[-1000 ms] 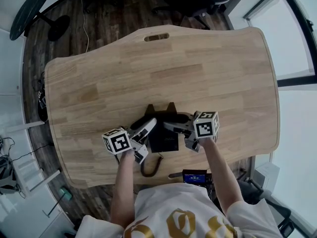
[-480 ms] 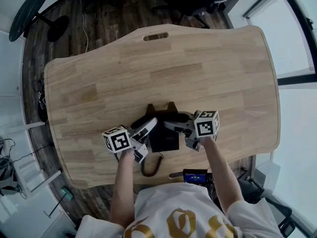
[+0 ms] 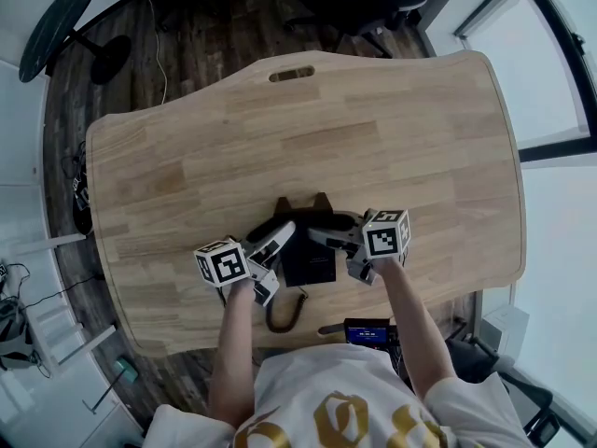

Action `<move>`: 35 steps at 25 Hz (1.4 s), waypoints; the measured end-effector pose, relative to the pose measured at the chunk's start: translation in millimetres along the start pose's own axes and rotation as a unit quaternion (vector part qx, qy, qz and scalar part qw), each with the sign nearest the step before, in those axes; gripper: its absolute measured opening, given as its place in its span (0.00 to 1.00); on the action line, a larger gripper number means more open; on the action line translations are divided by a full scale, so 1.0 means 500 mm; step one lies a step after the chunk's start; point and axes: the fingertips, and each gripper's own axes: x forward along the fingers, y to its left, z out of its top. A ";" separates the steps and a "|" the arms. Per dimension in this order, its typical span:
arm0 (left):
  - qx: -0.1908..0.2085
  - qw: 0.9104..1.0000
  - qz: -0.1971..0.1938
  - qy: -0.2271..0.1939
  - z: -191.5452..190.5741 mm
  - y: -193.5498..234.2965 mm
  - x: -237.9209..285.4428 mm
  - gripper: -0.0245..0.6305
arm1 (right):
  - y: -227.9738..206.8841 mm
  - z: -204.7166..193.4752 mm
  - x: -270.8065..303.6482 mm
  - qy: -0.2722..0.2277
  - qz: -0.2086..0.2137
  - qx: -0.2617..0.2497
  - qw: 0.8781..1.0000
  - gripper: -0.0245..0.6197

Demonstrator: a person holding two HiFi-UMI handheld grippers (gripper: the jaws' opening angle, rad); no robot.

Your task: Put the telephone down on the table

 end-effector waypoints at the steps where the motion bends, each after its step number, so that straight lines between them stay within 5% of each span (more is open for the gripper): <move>1: 0.002 1.000 0.002 -0.001 0.001 -0.001 0.000 0.40 | 0.000 0.000 -0.001 -0.002 -0.003 0.001 1.000 0.32; 18: 0.057 0.996 0.071 -0.002 0.003 0.002 -0.011 0.46 | -0.007 -0.017 -0.039 -0.046 -0.080 0.021 0.995 0.34; 35: 0.197 0.967 0.150 -0.066 0.068 -0.052 -0.080 0.48 | 0.008 0.022 -0.150 -0.130 -0.189 -0.056 0.972 0.32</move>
